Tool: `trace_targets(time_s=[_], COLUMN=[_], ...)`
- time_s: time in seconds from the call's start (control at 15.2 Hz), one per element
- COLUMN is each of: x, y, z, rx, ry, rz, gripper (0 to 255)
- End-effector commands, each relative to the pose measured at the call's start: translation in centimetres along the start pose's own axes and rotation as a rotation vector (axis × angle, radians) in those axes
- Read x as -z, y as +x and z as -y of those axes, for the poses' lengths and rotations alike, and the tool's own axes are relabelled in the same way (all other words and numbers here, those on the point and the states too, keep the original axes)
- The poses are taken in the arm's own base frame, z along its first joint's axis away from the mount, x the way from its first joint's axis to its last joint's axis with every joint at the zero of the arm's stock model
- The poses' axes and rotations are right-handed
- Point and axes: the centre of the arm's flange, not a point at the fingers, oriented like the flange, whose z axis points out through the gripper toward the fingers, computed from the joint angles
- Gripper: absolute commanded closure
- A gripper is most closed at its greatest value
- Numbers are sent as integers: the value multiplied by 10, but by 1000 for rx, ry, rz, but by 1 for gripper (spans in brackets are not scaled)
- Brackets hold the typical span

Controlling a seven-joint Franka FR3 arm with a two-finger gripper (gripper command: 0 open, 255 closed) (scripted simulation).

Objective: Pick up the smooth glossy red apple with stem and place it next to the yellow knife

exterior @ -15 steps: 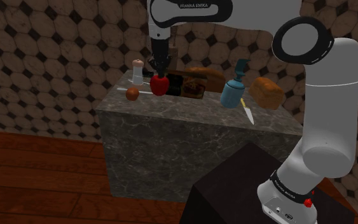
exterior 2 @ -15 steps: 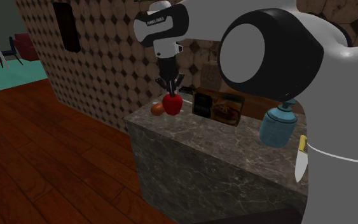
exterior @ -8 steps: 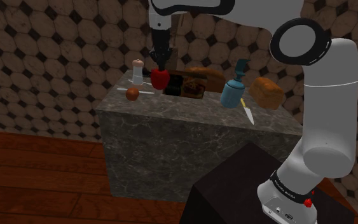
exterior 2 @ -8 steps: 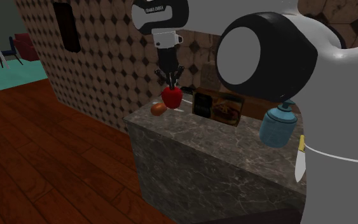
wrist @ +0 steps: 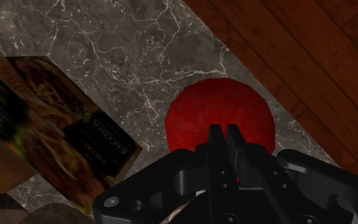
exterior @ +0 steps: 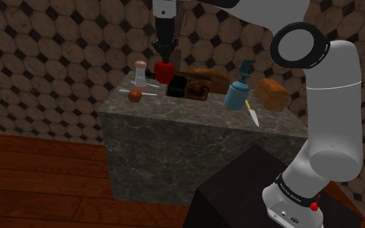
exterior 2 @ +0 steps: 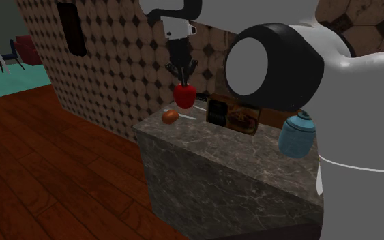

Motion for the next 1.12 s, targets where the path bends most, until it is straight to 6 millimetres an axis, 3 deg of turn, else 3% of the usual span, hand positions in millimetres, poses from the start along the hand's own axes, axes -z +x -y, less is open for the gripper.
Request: trace_targets(time_s=[0.0, 1.06], x=[3, -19], y=[-3, -49], z=[-13, -217], rx=[0, 0], ry=[0, 0], rz=[0, 0], gripper=[255, 255])
